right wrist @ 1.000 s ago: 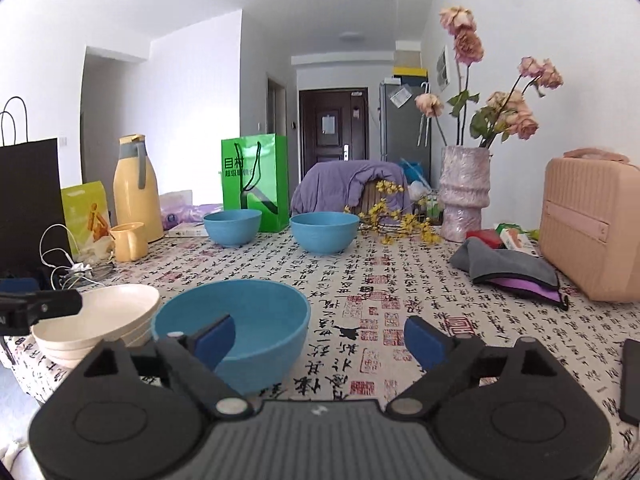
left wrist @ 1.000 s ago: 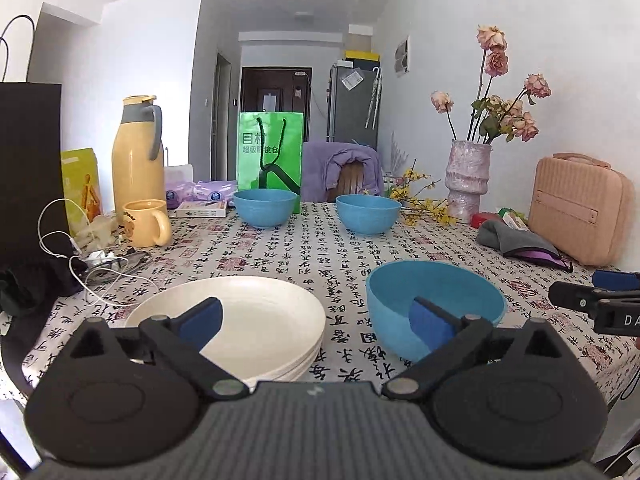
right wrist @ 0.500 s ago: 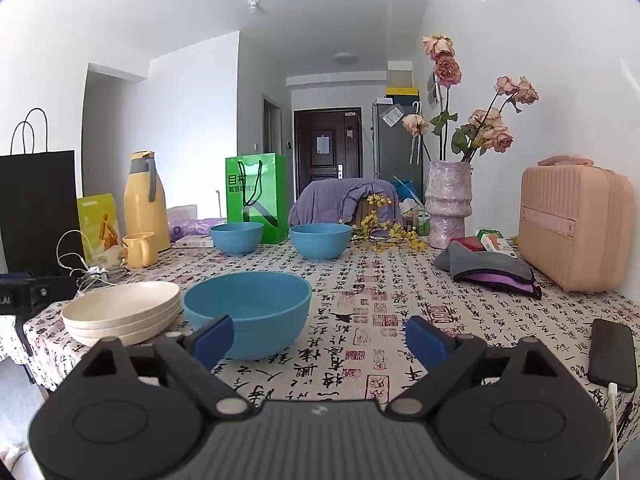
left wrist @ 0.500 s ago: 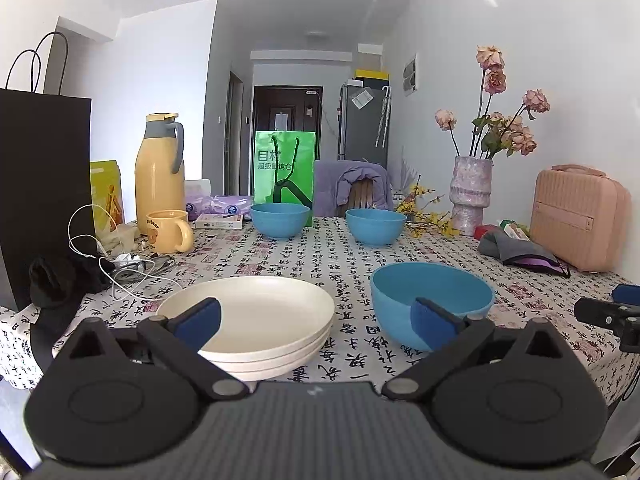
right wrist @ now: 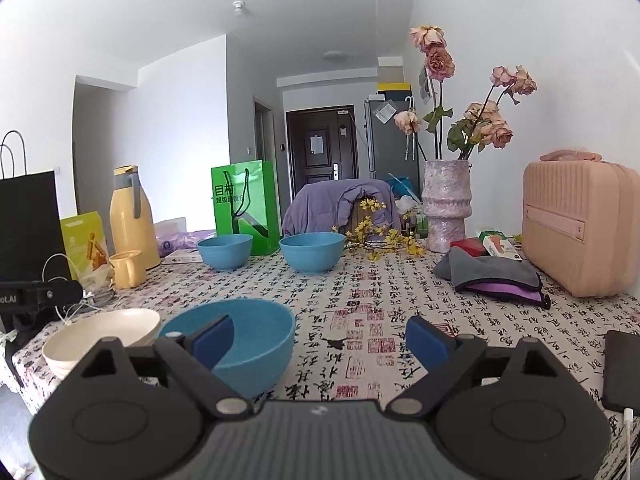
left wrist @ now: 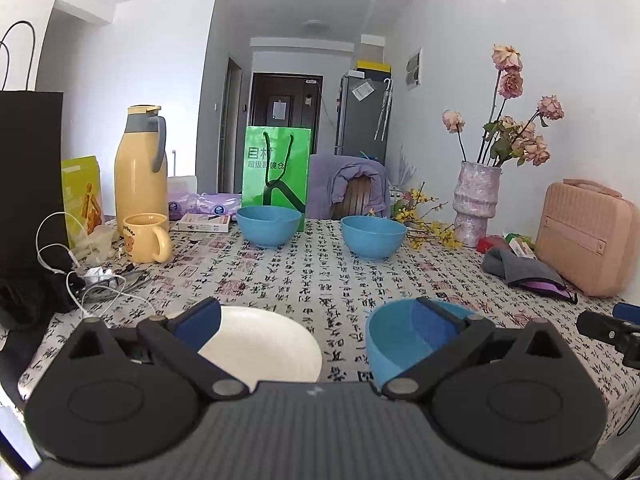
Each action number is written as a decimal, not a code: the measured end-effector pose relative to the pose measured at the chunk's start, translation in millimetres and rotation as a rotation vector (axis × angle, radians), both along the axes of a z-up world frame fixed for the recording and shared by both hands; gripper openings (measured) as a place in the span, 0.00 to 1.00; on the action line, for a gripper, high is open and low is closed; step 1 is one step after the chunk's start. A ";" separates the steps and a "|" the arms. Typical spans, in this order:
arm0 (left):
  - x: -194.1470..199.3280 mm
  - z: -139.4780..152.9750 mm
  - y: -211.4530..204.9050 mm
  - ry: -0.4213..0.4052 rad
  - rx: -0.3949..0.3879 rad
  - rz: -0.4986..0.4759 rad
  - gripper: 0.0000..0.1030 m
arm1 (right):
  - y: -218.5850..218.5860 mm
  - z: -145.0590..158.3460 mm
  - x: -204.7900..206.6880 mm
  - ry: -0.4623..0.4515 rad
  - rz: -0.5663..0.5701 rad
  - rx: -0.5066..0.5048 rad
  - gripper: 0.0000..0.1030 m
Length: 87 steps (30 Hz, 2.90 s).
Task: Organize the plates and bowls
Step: 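Move both open tools toward another blue bowl, then close the right tool on the bowl rim while the left tool grips it too, then carry the second blue bowl and lower it into the first blue bowl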
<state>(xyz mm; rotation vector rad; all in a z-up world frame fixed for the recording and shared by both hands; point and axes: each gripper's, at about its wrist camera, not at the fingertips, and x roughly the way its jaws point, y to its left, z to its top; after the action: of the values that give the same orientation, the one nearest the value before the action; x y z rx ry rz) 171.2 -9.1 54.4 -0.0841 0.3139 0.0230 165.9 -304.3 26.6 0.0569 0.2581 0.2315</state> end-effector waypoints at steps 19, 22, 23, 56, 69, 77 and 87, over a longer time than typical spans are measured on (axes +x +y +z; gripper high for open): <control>302.8 42.2 14.8 0.223 -0.082 -0.108 1.00 | -20.9 59.9 291.0 0.244 0.091 0.095 0.70; 347.4 38.3 15.8 0.256 -0.104 -0.113 1.00 | -13.6 61.6 344.2 0.285 0.117 0.080 0.69; 361.6 36.6 15.3 0.266 -0.107 -0.118 0.99 | -10.4 61.1 365.7 0.305 0.124 0.077 0.69; 513.8 -32.5 -7.9 0.576 -0.186 -0.155 0.08 | 57.9 -4.9 554.2 0.573 0.094 -0.005 0.06; 428.4 36.8 -36.7 0.497 -0.152 -0.166 0.08 | 38.6 59.0 471.0 0.474 0.097 -0.029 0.05; 325.0 56.5 -45.0 0.427 -0.169 -0.163 0.08 | 26.8 88.0 379.5 0.412 0.096 -0.029 0.05; 178.7 49.4 -38.1 0.314 -0.193 -0.125 0.07 | 41.2 90.3 230.1 0.240 0.091 -0.111 0.05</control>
<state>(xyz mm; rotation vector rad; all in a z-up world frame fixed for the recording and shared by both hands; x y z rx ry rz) 349.9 -47.2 103.7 -0.2536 0.6347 -0.1190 396.1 -263.1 116.9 -0.0371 0.5125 0.3009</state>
